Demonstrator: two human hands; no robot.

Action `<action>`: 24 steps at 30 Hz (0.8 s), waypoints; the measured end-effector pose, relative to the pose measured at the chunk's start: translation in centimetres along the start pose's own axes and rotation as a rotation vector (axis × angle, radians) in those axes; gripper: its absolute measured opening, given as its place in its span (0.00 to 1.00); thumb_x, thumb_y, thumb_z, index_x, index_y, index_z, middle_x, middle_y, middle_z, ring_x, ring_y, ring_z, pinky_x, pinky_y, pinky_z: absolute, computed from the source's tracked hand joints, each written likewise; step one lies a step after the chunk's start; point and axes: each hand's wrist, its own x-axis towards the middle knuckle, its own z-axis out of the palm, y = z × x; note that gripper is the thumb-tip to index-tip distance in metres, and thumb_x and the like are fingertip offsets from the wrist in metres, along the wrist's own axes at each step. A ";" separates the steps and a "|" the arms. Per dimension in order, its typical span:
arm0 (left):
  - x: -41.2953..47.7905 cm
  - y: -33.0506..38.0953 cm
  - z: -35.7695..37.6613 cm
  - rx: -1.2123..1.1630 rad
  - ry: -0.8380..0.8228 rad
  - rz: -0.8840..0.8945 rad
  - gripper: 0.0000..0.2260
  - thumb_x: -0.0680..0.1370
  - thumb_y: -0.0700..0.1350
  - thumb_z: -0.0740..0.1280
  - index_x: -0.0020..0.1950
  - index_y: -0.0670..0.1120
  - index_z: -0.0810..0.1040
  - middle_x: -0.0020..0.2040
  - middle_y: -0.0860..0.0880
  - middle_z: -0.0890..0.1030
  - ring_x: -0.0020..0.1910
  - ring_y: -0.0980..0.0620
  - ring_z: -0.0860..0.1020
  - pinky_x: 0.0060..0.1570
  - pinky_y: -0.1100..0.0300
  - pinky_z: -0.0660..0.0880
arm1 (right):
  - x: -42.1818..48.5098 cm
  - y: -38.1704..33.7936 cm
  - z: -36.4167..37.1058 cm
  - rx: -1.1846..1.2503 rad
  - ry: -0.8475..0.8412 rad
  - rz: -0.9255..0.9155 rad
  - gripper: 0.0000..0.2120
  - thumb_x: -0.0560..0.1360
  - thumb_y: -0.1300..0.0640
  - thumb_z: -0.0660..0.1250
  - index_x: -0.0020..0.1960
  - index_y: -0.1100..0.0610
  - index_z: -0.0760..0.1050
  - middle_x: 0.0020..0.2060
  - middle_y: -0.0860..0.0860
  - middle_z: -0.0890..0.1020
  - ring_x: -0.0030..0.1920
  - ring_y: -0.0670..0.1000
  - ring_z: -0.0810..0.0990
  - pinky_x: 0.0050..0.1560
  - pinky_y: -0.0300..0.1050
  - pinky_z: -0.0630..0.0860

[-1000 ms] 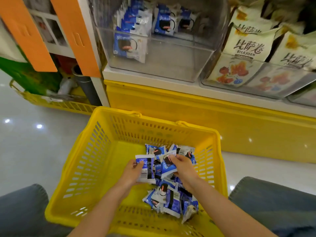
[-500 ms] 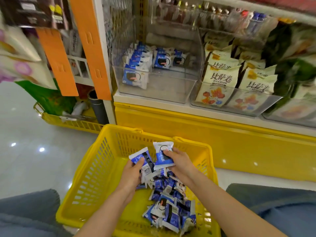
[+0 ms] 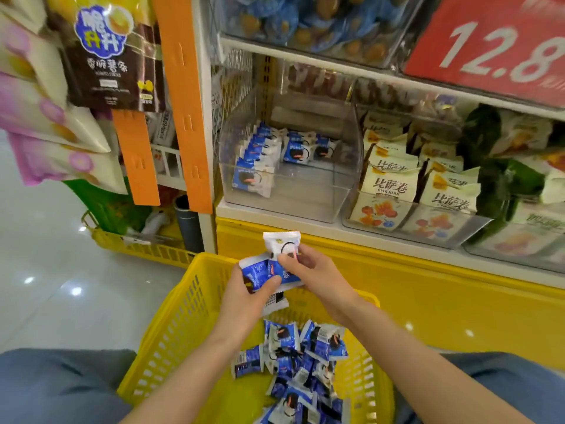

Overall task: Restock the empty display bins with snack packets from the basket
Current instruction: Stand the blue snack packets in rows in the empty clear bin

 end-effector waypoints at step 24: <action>8.3 11.2 -7.8 -0.167 0.044 0.029 0.12 0.77 0.44 0.66 0.59 0.53 0.72 0.51 0.53 0.81 0.44 0.59 0.80 0.38 0.66 0.74 | 16.4 -14.3 -1.2 -0.924 0.169 -0.245 0.16 0.71 0.56 0.72 0.57 0.59 0.77 0.52 0.53 0.80 0.51 0.48 0.76 0.49 0.38 0.70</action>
